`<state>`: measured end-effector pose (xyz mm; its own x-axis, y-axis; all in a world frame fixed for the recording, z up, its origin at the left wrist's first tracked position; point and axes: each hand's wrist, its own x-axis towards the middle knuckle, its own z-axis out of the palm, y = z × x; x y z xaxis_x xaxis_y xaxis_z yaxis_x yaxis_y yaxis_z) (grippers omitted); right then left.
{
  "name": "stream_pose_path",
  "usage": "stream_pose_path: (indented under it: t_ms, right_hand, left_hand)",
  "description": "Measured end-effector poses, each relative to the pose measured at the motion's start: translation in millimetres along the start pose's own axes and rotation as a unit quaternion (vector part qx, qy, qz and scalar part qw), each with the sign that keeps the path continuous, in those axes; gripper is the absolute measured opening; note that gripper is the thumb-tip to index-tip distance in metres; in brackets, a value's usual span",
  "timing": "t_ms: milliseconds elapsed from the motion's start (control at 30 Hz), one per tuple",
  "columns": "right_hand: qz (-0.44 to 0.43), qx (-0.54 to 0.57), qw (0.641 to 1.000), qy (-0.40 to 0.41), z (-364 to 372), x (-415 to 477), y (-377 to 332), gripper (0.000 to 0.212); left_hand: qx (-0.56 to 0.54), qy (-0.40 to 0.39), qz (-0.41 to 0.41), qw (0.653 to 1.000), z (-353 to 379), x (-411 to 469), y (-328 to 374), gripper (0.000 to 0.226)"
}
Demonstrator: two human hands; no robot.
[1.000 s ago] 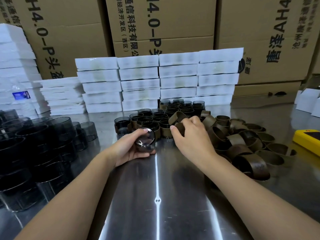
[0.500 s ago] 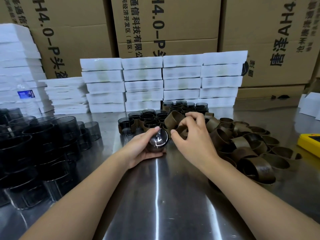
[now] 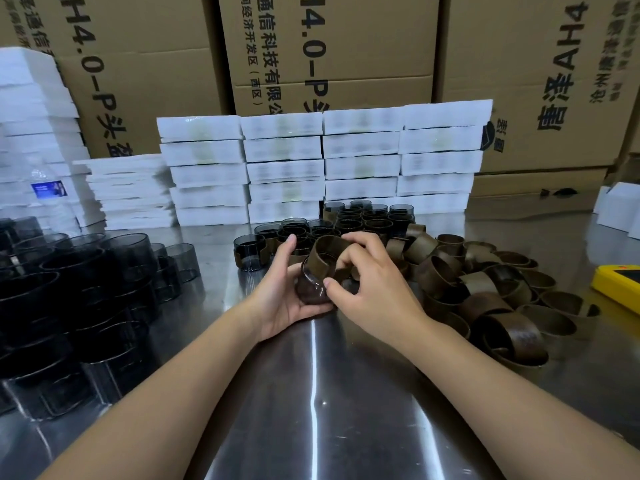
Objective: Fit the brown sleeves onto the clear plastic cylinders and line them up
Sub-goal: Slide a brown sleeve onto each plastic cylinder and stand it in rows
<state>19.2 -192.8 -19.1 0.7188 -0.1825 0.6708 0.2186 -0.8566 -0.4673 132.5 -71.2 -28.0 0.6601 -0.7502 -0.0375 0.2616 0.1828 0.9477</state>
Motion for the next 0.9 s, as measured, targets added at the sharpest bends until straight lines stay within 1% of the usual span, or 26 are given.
stream_pose_path:
  t_ms: [200, 367, 433, 533, 600, 667, 733, 767, 833, 900]
  right_hand:
    - [-0.029, -0.007, 1.000, -0.001, 0.2, 0.4, 1.7, 0.021]
    - [-0.041, -0.012, 0.999, -0.014, 0.5, 0.6, 2.2, 0.017]
    - [-0.040, -0.012, 0.999, -0.021, 0.2, 0.9, 1.8, 0.016]
    - [-0.034, -0.012, 0.999, -0.025, -0.3, 1.4, 1.7, 0.015]
    - [-0.032, -0.010, 0.999, -0.026, -0.8, 1.6, 1.9, 0.022]
    - [-0.025, 0.014, 0.999, -0.029, -1.0, 2.1, 1.2, 0.035]
    - [0.011, 0.061, 0.998, -0.026, 0.4, 2.1, -0.5, 0.046]
    - [0.041, 0.090, 0.995, -0.023, 1.8, 2.5, -1.1, 0.048]
    - [0.106, 0.143, 0.984, -0.022, 4.7, 3.9, -0.3, 0.043]
    - [0.165, 0.196, 0.966, -0.044, 7.6, 5.7, 2.3, 0.035]
  left_hand:
    - [0.014, -0.015, 0.010, 1.000, 1.8, -2.5, -0.1, 0.072]
    - [0.010, -0.050, 0.018, 0.999, 2.1, -3.5, -1.9, 0.069]
    - [0.012, -0.051, 0.023, 0.998, 2.2, -3.2, -3.1, 0.067]
    - [0.014, -0.038, 0.032, 0.999, 1.1, -2.6, -4.9, 0.058]
    - [0.016, -0.035, 0.037, 0.999, 0.0, -2.1, -5.6, 0.051]
    - [0.014, -0.035, 0.041, 0.998, -0.7, -1.7, -6.1, 0.044]
    - [0.009, -0.033, 0.050, 0.998, 0.0, -1.4, -6.3, 0.042]
    - [0.006, -0.033, 0.055, 0.998, 0.7, -0.8, -6.4, 0.041]
    - [-0.001, -0.031, 0.064, 0.997, 1.3, 0.6, -6.6, 0.036]
    - [-0.004, -0.025, 0.078, 0.997, 0.5, 2.3, -6.8, 0.031]
